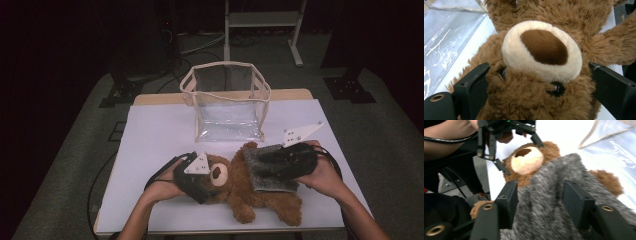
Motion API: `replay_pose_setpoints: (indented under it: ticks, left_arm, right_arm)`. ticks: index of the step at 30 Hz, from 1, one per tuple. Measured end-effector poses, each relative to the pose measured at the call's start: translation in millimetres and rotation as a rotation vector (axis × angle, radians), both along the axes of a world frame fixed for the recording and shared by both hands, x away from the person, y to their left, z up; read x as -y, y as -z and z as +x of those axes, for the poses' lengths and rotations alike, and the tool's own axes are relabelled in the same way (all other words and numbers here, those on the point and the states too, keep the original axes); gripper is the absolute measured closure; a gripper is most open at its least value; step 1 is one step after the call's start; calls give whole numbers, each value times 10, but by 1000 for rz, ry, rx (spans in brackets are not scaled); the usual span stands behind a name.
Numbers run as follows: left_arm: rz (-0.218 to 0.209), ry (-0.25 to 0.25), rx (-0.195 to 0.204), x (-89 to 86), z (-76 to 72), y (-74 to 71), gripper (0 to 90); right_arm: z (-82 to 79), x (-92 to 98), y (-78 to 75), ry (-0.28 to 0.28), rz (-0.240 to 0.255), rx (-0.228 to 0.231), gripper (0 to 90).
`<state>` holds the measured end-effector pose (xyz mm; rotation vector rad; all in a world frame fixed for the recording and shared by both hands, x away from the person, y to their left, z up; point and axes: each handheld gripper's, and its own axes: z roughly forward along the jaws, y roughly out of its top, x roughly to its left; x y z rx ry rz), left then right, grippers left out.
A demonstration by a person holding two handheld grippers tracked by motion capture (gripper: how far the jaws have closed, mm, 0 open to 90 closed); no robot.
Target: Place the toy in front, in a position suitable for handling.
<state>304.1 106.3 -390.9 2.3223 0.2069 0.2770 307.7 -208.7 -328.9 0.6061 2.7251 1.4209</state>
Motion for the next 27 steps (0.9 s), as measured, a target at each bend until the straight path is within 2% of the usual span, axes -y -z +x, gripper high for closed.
replay_pose_setpoints:
  ticks: [4, 8, 11, 14, 15, 17, 19, 23, 25, 27]
  left_arm:
    - [3, 7, -1, -1, -12, -2, 83]
    - [5, 17, -10, -4, -30, 0, 84]
    - [23, 42, -9, -11, -57, -3, 84]
    - [39, 67, -9, -19, -85, -8, 84]
    - [37, 73, -10, -21, -92, -9, 84]
    - [35, 75, -10, -30, -105, -16, 84]
    - [33, 75, -1, -47, -102, -36, 84]
    - [-15, 58, 2, -81, -69, -105, 84]
    - [-19, 33, 14, -73, -19, -107, 85]
    - [-42, 23, -19, -51, 11, -74, 88]
  right_arm:
    - [50, 4, -14, 30, -16, 7, 425]
    - [154, -92, 34, 34, -62, -1, 402]
    - [250, -189, 139, 14, -100, -44, 356]
    - [309, -321, 280, -8, -121, -115, 290]
    - [305, -374, 334, -16, -128, -122, 275]
    - [265, -460, 407, -32, -139, -108, 286]
    - [218, -475, 423, -34, -137, -70, 320]
    - [148, -394, 435, -13, -95, -28, 407]
    - [110, -360, 441, -8, -79, -5, 463]
    - [66, -345, 432, -3, -70, 13, 547]
